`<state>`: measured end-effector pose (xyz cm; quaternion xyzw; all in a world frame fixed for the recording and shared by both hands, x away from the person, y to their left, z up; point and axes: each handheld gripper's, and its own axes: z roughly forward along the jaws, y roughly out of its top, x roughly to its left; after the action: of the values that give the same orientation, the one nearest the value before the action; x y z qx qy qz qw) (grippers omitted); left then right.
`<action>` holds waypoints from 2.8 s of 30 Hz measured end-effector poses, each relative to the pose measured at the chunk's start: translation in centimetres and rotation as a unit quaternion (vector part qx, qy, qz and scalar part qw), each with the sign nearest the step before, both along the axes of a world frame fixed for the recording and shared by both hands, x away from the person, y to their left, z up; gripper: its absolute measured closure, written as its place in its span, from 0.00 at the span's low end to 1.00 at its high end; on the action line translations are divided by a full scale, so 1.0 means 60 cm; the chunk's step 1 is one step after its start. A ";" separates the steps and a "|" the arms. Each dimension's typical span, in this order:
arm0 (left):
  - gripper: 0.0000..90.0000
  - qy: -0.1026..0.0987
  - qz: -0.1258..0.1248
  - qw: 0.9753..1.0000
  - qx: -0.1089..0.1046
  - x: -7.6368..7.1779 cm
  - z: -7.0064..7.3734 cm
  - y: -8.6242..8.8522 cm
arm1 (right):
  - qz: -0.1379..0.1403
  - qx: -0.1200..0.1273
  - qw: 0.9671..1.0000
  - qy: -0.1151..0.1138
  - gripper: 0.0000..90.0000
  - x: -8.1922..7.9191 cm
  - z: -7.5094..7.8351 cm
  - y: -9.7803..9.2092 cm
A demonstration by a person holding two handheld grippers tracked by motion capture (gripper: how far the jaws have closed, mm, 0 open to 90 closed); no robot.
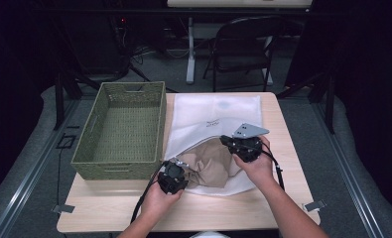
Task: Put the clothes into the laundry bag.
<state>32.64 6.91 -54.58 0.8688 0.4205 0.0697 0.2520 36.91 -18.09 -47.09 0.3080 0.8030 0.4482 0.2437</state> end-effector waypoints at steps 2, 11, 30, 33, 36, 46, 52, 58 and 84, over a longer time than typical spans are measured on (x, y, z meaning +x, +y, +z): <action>0.96 0.002 -0.001 1.000 -0.002 0.001 0.002 0.000 | 0.001 0.000 1.000 0.001 0.97 0.000 -0.001 0.000; 0.98 0.005 -0.006 1.000 -0.012 0.004 0.010 -0.005 | 0.003 -0.004 1.000 0.002 0.98 0.000 -0.001 0.002; 0.98 -0.006 -0.004 1.000 -0.024 0.026 0.021 -0.036 | 0.004 -0.005 1.000 0.000 0.98 -0.002 0.000 0.002; 0.98 -0.008 -0.006 1.000 -0.023 0.030 0.023 -0.043 | 0.004 -0.004 1.000 0.000 0.98 -0.002 0.000 0.002; 0.98 -0.009 0.000 1.000 -0.026 0.033 0.023 -0.050 | 0.005 -0.004 1.000 0.000 0.98 -0.002 0.000 0.002; 0.98 -0.018 0.001 1.000 -0.022 0.048 0.022 -0.065 | 0.005 -0.005 1.000 0.000 0.98 -0.003 0.000 0.002; 0.98 -0.020 0.007 0.999 -0.024 0.054 0.021 -0.070 | 0.006 -0.004 1.000 -0.001 0.98 -0.003 0.000 0.002; 0.98 -0.026 0.010 0.999 -0.018 0.059 0.017 -0.077 | 0.006 -0.004 1.000 -0.002 0.98 -0.003 0.000 0.003; 0.97 -0.033 0.020 0.999 -0.022 0.077 0.003 -0.084 | 0.005 -0.003 1.000 -0.002 0.98 -0.004 0.001 0.002</action>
<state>37.29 1.89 -54.39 0.8517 0.4306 0.0939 0.2834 36.66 -17.95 -47.03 0.3024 0.8053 0.4477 0.2443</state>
